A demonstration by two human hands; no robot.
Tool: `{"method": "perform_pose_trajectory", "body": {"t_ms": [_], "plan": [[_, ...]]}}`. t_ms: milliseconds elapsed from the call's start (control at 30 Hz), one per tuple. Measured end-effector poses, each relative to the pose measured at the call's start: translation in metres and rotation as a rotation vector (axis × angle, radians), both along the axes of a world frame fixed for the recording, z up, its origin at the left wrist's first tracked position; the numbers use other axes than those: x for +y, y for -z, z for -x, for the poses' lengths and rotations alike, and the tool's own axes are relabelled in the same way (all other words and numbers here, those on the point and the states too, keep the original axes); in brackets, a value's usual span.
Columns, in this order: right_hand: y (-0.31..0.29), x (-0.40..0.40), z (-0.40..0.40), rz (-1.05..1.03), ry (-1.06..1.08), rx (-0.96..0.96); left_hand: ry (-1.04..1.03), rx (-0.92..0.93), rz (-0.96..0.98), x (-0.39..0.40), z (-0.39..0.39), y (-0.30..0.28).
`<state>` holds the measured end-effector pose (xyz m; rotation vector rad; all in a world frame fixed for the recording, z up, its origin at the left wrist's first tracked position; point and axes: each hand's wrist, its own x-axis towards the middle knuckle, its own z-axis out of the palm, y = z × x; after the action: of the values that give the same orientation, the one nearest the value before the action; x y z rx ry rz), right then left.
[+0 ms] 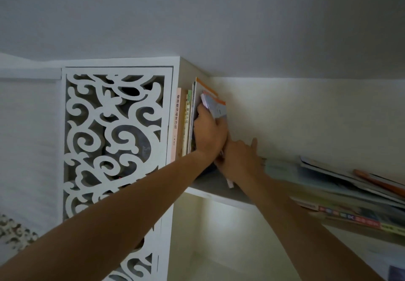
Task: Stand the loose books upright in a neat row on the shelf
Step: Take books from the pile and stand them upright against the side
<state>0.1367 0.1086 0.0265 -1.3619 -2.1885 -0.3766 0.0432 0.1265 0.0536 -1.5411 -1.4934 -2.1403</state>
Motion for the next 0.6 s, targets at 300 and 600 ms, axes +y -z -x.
{"method": "perform_pose_trajectory", "body": {"t_ms": [300, 600], "plan": [[0.012, 0.007, 0.032, 0.329, -0.309, 0.263, -0.441, 0.718, -0.382, -0.001, 0.03, 0.019], [0.021, 0.024, 0.015, 0.375, -0.556, 0.276, -0.465, 0.87, -0.337, 0.005, 0.062, 0.043]]}}
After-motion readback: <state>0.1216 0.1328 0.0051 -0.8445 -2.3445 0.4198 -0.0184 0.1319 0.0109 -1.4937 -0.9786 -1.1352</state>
